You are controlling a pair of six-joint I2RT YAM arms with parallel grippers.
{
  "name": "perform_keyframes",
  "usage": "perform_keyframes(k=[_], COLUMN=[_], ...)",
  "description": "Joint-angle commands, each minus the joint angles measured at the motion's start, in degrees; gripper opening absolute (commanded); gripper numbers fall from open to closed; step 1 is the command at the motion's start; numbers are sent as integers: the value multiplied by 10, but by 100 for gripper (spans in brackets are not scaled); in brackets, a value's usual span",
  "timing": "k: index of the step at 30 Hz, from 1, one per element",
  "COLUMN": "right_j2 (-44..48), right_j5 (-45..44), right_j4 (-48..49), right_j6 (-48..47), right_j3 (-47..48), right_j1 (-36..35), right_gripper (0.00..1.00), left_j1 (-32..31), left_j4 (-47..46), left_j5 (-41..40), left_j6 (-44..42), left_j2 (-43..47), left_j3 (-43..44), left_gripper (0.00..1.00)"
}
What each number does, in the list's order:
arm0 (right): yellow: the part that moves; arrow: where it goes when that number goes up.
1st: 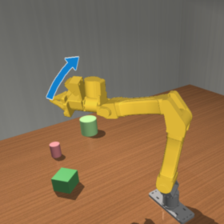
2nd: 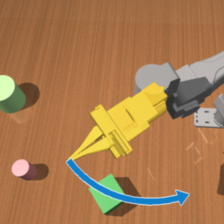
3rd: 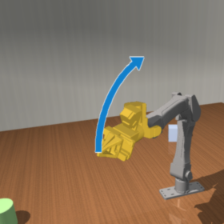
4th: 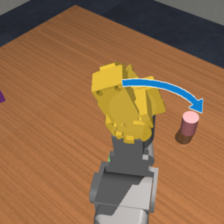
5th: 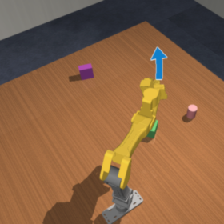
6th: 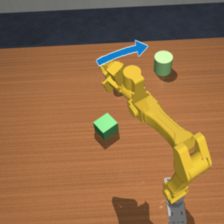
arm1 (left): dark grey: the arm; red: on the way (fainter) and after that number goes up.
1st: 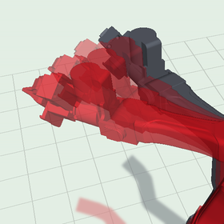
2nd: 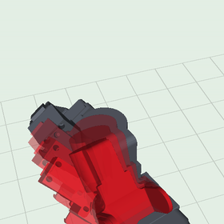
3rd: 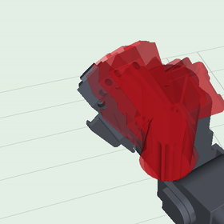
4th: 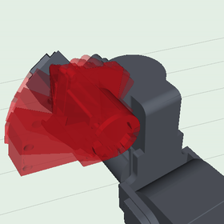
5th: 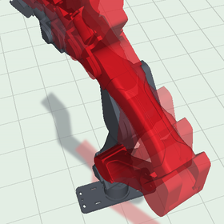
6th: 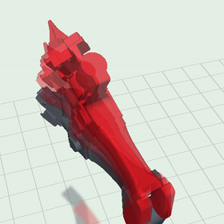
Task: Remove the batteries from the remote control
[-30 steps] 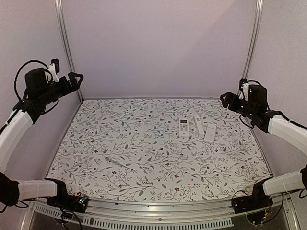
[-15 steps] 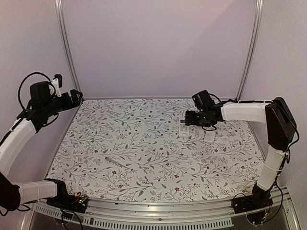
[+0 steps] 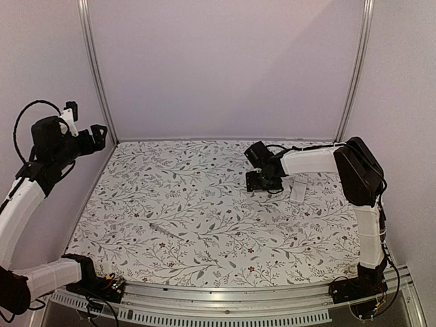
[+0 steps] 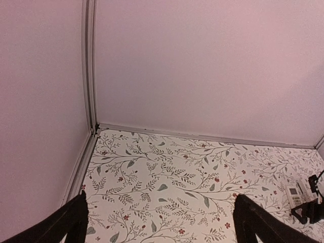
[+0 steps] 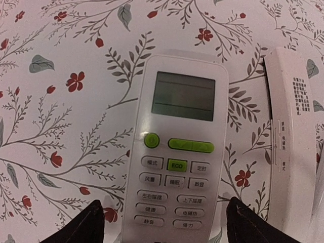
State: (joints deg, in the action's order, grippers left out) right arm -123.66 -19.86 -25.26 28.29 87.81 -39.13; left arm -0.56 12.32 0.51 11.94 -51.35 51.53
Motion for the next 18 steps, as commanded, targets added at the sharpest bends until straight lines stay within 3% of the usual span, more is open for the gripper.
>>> perform_keyframes(k=[1,11,18], right_j2=[-23,-32,-32], right_j5=[-28,-7,-1], right_j4=[-32,-18,-13], right_j6=[20,30,39], right_j3=[11,9,3], right_j1=[-4,-3,-3], right_gripper=[79,65,61], left_j1=[4,4,4], left_j4=[-1,0,0], left_j5=[6,0,0], left_j6=[-10,-10,-11], left_j2=[-10,-9,-9], left_j3=[-6,-7,-7], left_gripper=[99,100,100])
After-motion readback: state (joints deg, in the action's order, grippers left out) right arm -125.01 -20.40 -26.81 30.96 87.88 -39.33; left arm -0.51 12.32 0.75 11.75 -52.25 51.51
